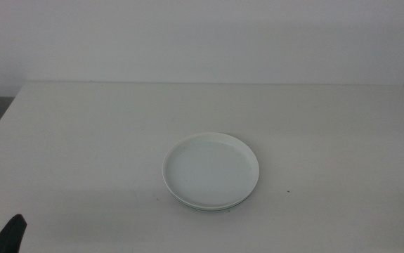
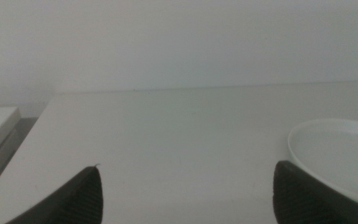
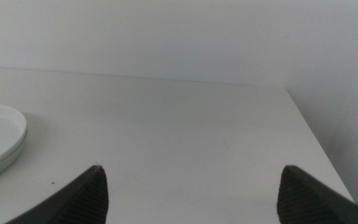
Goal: Stack the three bowls on top of each other.
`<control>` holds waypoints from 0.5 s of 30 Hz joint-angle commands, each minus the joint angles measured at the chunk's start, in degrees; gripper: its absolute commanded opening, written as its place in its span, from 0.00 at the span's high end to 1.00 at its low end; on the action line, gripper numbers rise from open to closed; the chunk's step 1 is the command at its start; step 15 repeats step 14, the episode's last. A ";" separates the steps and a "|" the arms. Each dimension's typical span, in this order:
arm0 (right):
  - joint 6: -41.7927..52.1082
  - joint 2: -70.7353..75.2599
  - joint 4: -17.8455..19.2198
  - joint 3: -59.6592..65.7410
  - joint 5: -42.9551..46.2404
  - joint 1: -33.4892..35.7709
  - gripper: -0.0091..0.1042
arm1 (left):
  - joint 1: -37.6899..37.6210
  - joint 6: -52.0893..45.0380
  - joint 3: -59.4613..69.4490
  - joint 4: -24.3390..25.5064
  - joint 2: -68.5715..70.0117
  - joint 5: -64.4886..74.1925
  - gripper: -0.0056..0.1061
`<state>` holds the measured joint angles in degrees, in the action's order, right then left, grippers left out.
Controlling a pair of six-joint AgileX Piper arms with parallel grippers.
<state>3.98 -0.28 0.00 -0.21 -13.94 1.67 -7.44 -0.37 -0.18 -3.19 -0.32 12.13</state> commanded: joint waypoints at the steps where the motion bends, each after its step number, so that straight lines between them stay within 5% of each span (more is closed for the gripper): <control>1: 0.31 0.28 1.15 0.21 0.17 -0.40 0.11 | 0.22 0.37 0.18 -0.16 0.32 -2.62 0.11; 15: 0.31 0.28 1.18 0.21 0.29 -0.40 0.11 | 0.12 0.37 0.18 -0.16 0.32 -5.09 0.11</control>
